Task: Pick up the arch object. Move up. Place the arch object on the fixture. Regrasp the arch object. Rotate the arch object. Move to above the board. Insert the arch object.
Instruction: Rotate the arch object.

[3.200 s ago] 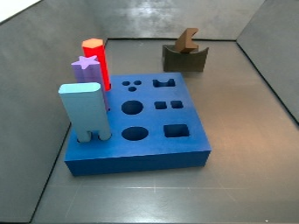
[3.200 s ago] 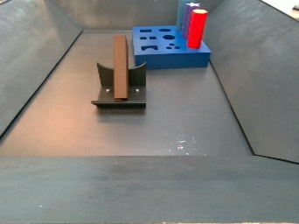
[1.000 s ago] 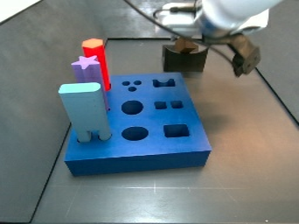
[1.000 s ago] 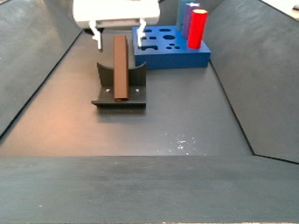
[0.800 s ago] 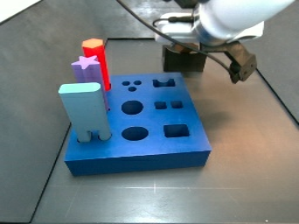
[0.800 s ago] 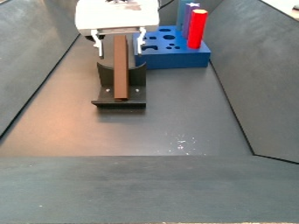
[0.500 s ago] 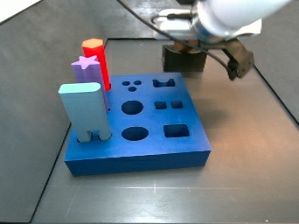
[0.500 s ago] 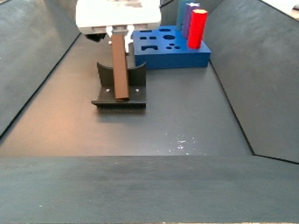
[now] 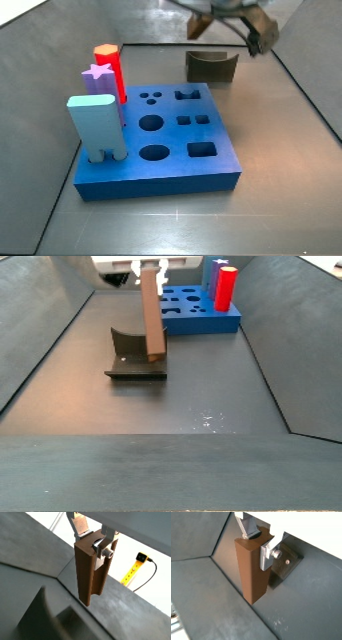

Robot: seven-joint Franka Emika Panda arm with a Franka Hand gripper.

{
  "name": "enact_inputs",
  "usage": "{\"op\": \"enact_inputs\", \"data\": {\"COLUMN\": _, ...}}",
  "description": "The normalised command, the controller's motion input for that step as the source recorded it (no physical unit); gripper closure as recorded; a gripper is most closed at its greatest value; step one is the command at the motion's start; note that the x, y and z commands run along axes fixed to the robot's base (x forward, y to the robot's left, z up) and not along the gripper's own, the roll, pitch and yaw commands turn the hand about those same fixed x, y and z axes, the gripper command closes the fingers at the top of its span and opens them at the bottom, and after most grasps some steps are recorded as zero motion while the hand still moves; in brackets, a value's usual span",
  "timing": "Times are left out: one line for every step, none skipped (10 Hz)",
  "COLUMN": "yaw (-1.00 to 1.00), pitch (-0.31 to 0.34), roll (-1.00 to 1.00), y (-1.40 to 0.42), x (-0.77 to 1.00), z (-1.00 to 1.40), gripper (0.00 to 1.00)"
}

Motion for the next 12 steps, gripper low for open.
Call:
{"op": "enact_inputs", "data": {"yaw": -0.07, "pitch": -0.124, "roll": -0.14, "y": 0.21, "x": -1.0, "z": 0.75, "gripper": 1.0}}
{"op": "enact_inputs", "data": {"yaw": -0.09, "pitch": -0.12, "roll": -0.14, "y": 0.19, "x": -1.0, "z": 0.68, "gripper": 1.0}}
{"op": "enact_inputs", "data": {"yaw": -0.1, "pitch": -0.108, "roll": -0.14, "y": 0.17, "x": -1.0, "z": 0.62, "gripper": 1.0}}
{"op": "enact_inputs", "data": {"yaw": -0.11, "pitch": -0.094, "roll": -0.14, "y": 0.15, "x": -1.0, "z": 0.52, "gripper": 1.0}}
{"op": "enact_inputs", "data": {"yaw": -0.11, "pitch": -0.084, "roll": -0.14, "y": 0.14, "x": -1.0, "z": 0.47, "gripper": 1.0}}
{"op": "enact_inputs", "data": {"yaw": -0.11, "pitch": -0.067, "roll": -0.14, "y": 0.12, "x": -1.0, "z": 0.33, "gripper": 1.0}}
{"op": "enact_inputs", "data": {"yaw": -0.11, "pitch": -0.057, "roll": -0.14, "y": 0.11, "x": -1.0, "z": 0.29, "gripper": 1.0}}
{"op": "enact_inputs", "data": {"yaw": -0.11, "pitch": -0.034, "roll": -0.14, "y": 0.09, "x": -1.0, "z": 0.24, "gripper": 1.0}}
{"op": "enact_inputs", "data": {"yaw": -0.1, "pitch": -0.026, "roll": -0.15, "y": 0.08, "x": -0.99, "z": 0.2, "gripper": 1.0}}
{"op": "enact_inputs", "data": {"yaw": -0.09, "pitch": -0.02, "roll": -0.16, "y": 0.06, "x": -0.83, "z": 0.12, "gripper": 1.0}}
{"op": "enact_inputs", "data": {"yaw": -0.08, "pitch": -0.019, "roll": -0.16, "y": 0.05, "x": -0.72, "z": 0.07, "gripper": 1.0}}
{"op": "enact_inputs", "data": {"yaw": -0.06, "pitch": -0.017, "roll": -0.16, "y": 0.03, "x": -0.56, "z": 0.05, "gripper": 1.0}}
